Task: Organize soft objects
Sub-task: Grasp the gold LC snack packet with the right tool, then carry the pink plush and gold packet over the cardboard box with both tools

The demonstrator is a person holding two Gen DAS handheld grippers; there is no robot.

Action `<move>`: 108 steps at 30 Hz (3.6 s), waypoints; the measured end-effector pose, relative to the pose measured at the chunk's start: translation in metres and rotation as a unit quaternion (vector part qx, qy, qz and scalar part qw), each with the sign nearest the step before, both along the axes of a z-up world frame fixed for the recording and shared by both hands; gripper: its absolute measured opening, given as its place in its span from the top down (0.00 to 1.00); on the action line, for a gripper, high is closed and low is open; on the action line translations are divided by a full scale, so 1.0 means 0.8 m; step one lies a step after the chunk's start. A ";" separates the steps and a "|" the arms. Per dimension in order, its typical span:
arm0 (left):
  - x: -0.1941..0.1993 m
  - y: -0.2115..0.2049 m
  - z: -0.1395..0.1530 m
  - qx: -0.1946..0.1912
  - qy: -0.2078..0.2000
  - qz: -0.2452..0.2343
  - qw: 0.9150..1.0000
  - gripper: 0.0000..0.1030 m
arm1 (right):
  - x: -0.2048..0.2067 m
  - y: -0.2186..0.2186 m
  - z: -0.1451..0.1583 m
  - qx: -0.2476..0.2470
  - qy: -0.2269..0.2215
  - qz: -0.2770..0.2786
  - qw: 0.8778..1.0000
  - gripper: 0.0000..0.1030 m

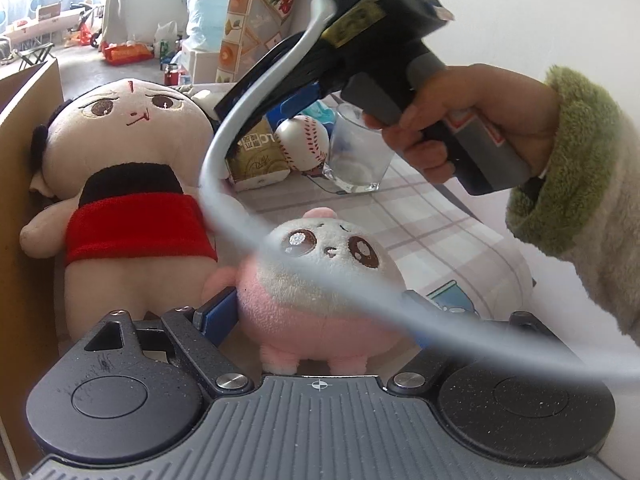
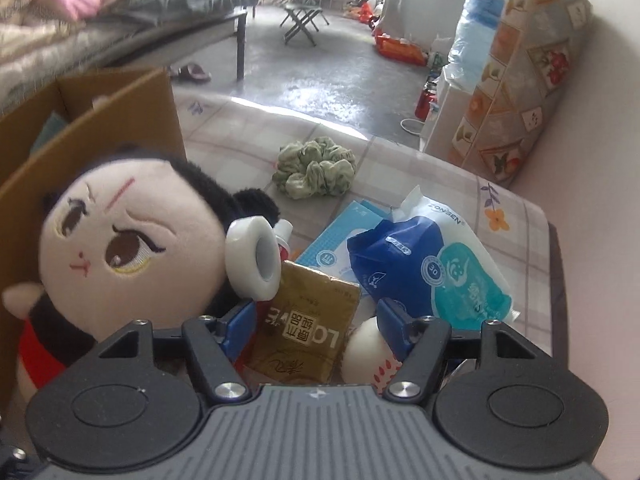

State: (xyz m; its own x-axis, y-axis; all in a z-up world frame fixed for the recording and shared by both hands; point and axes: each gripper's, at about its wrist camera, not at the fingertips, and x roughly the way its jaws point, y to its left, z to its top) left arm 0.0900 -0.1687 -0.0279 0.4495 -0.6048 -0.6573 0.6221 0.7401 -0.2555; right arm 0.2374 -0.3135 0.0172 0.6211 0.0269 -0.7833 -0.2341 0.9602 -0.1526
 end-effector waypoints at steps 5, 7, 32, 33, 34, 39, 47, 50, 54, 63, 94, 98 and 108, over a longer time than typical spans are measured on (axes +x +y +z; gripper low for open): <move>0.001 0.000 -0.002 -0.007 0.004 -0.003 1.000 0.17 | 0.019 0.009 -0.008 -0.007 0.026 0.003 1.000 0.33; 0.003 0.001 -0.002 -0.010 0.007 -0.004 1.000 0.17 | 0.032 0.011 -0.015 -0.012 0.039 0.002 0.999 0.32; 0.002 -0.002 -0.001 -0.006 0.012 0.005 1.000 0.16 | -0.007 0.006 0.001 0.003 -0.012 0.008 1.000 0.42; 0.002 -0.001 -0.002 -0.006 0.013 0.006 1.000 0.16 | -0.011 0.003 0.006 0.009 -0.015 0.007 1.000 0.42; 0.002 -0.001 -0.001 -0.007 0.013 0.007 1.000 0.16 | -0.017 0.001 0.011 0.014 -0.019 0.005 1.000 0.42; 0.002 -0.001 -0.002 -0.007 0.013 0.008 1.000 0.16 | -0.054 -0.015 0.047 0.035 -0.067 -0.010 0.997 0.42; -0.001 -0.006 -0.002 0.003 0.007 0.007 1.000 0.14 | -0.144 -0.071 0.088 0.099 -0.123 -0.062 0.985 0.42; -0.003 -0.009 -0.002 0.007 0.009 0.007 1.000 0.13 | -0.189 -0.095 0.095 0.130 -0.137 -0.078 0.979 0.42; -0.003 -0.009 0.001 0.013 0.015 0.006 1.000 0.12 | -0.235 -0.112 0.078 0.148 -0.123 -0.098 0.976 0.42; -0.002 -0.020 0.004 0.031 0.020 0.016 0.999 0.10 | -0.221 -0.112 -0.029 0.176 -0.016 -0.117 0.977 0.42; -0.003 -0.022 0.012 0.026 0.026 0.036 0.999 0.17 | -0.230 -0.102 -0.036 0.170 -0.011 -0.117 0.978 0.46; -0.010 -0.012 0.019 0.006 0.031 0.032 0.999 0.18 | -0.241 -0.103 -0.022 0.176 -0.021 -0.127 0.976 0.46; -0.047 0.017 0.057 -0.069 0.035 0.011 0.997 0.18 | -0.293 -0.088 0.040 0.186 -0.072 -0.140 0.970 0.46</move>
